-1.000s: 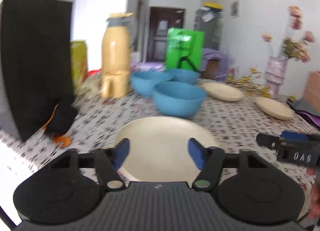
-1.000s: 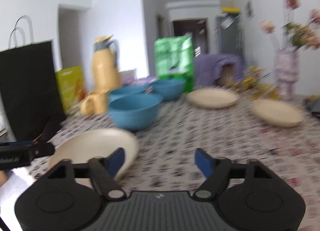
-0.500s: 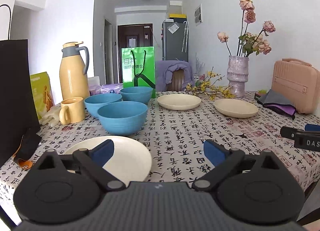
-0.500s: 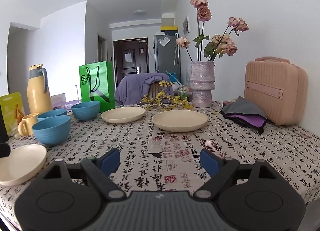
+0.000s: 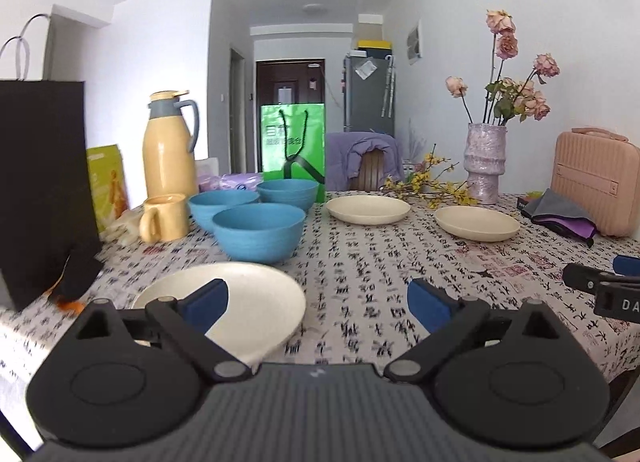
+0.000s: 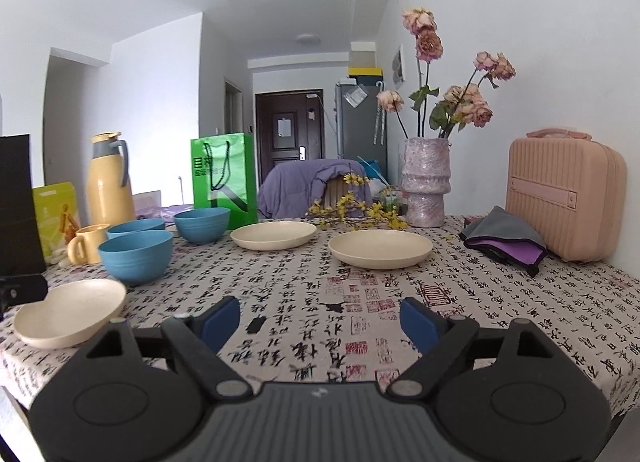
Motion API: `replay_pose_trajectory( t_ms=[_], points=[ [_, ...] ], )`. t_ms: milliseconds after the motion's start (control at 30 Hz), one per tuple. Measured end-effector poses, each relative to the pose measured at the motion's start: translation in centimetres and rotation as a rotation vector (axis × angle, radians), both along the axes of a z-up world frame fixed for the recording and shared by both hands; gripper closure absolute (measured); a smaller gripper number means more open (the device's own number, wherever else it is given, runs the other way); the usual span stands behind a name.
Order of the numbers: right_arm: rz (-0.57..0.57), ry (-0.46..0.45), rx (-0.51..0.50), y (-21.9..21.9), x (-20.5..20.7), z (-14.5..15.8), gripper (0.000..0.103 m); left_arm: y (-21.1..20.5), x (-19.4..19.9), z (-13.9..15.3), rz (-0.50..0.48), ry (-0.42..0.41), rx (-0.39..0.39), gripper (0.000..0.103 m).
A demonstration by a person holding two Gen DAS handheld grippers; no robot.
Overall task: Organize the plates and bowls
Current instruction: 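Lower the plates onto the cloth and open both tools, then move both tools toward the remaining cream plates by the vase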
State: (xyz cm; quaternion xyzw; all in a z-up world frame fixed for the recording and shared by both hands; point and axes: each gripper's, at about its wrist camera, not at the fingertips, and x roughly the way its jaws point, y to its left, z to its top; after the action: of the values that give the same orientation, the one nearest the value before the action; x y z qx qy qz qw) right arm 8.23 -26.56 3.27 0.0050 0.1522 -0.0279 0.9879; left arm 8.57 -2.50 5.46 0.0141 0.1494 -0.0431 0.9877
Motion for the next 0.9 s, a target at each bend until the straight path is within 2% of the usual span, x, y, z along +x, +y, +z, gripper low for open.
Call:
replay_pose_trajectory(
  t_ms=[67, 133, 367, 900],
  points=[
    [0.031, 0.001, 0.004, 0.3, -1.5, -0.2, 0.014, 0.1, -1.2, -0.3, 0.012, 0.001, -0.003, 0.004],
    [0.061, -0.003, 0.013, 0.8, -3.2, -0.5, 0.006, 0.0, -2.6, -0.7, 0.022, 0.005, -0.004, 0.002],
    [0.104, -0.035, 0.031, 1.8, -6.8, -1.0, 0.005, -0.4, -6.3, -1.4, -0.001, -0.004, 0.001, 0.001],
    [0.087, -0.053, 0.043, 1.7, -7.3, -1.4, 0.005, -0.5, -7.0, -1.7, -0.002, -0.003, -0.008, 0.0]
  ],
)
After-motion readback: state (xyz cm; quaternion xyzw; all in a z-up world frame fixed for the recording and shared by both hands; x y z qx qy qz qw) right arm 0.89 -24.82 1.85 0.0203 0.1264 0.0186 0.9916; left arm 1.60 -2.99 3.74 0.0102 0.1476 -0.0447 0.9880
